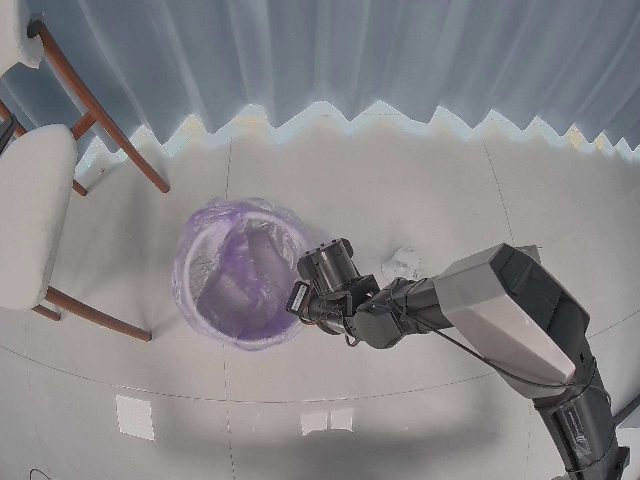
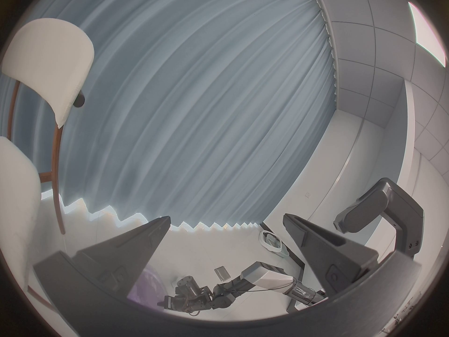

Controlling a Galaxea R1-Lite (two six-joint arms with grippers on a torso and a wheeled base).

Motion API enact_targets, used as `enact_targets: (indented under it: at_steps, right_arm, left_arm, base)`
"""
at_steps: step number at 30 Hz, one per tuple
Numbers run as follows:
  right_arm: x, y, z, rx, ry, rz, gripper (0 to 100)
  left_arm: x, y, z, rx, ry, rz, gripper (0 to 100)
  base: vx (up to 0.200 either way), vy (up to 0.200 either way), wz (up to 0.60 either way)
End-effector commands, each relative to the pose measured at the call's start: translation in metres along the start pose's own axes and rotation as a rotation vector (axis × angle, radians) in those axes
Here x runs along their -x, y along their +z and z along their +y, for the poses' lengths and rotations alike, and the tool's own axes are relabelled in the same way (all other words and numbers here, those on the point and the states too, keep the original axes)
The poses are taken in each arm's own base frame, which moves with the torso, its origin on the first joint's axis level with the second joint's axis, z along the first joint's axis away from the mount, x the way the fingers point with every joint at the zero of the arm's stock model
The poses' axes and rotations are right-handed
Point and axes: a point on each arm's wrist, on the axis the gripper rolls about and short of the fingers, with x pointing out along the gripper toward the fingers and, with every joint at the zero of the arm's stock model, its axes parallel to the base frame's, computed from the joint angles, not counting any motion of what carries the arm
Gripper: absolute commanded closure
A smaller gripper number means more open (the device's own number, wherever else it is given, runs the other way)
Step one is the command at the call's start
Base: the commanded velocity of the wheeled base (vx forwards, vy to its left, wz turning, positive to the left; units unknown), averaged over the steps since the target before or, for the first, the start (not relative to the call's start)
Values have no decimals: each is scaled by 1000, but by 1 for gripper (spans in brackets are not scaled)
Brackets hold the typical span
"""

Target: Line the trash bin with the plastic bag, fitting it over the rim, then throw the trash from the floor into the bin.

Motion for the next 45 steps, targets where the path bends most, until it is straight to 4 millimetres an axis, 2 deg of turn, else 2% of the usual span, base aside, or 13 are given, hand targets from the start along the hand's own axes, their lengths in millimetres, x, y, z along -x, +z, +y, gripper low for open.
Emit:
enact_targets:
  at_steps: [1,3,4,5,10,14,18,25,29,37,43,44,45]
  right_arm:
    - [3,3,2,10,1,-8,100]
    - [26,22,8,38,4,-23,100]
    - [26,22,8,38,4,-23,100]
    - [45,31,10,75,-22,-1,100]
    - [87,52,10,228,-75,39,100]
    - [103,63,1,376,-96,46,100]
    - [100,60,-19,515,-141,90,100]
    - [67,32,-54,701,-106,76,100]
    - [57,23,-60,752,-89,52,100]
    - [58,9,-56,781,-66,57,100]
    - [42,-4,-71,800,-50,5,100]
    - [41,-3,-71,802,-43,-14,0]
    - [41,-2,-70,802,-33,-37,0]
  left_arm:
    - [0,0,0,0,0,-1,0]
    - [0,0,0,0,0,-1,0]
    - [0,0,0,0,0,-1,0]
    - [0,0,0,0,0,-1,0]
    - [0,0,0,3,-6,2,0]
    - [0,0,0,2,-7,1,0]
    - [0,0,0,1,-7,1,0]
    - [-1,-1,1,6,-3,7,0]
    - [-2,-1,1,9,-16,16,0]
    - [-1,-2,0,9,-36,28,0]
    - [-1,-2,0,9,-39,27,0]
    - [-1,-2,0,10,-39,28,0]
    - [-1,-2,0,9,-39,27,0]
  base:
    - [0,0,0]
    - [0,0,0]
    - [0,0,0]
    - [0,0,0]
    - [0,0,0]
    - [0,0,0]
    - [0,0,0]
    - [0,0,0]
    - [0,0,0]
    - [0,0,0]
    - [0,0,0]
    - [0,0,0]
    - [0,0,0]
